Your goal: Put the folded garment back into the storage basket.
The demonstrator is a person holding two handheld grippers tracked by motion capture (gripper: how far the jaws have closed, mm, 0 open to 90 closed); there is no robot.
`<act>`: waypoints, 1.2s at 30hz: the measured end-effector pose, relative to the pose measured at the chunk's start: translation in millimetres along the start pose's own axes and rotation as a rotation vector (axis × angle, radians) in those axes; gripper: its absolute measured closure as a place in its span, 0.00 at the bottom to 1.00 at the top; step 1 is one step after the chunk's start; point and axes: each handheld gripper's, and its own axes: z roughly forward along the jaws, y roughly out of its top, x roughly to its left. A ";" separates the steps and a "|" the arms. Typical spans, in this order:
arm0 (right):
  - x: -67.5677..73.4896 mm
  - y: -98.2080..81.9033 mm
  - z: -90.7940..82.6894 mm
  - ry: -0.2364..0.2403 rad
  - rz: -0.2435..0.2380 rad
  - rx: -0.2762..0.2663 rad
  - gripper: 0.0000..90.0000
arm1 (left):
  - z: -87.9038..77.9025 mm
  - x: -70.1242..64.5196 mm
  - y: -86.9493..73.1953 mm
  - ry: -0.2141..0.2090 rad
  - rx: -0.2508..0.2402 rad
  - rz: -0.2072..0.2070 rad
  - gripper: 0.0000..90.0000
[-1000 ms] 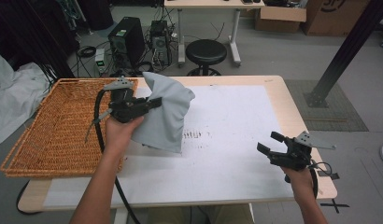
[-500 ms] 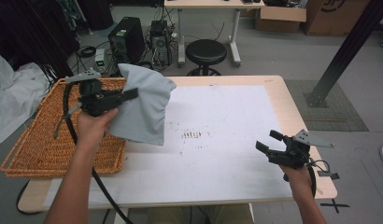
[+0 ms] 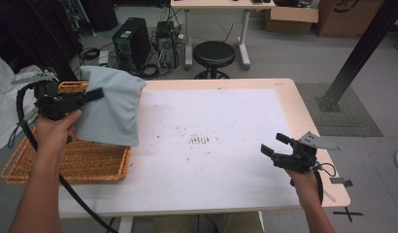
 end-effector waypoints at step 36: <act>14.5 11.5 14.1 0.034 -0.022 0.016 0.17 | -17.2 40.8 -46.3 0.190 -0.068 -0.099 0.25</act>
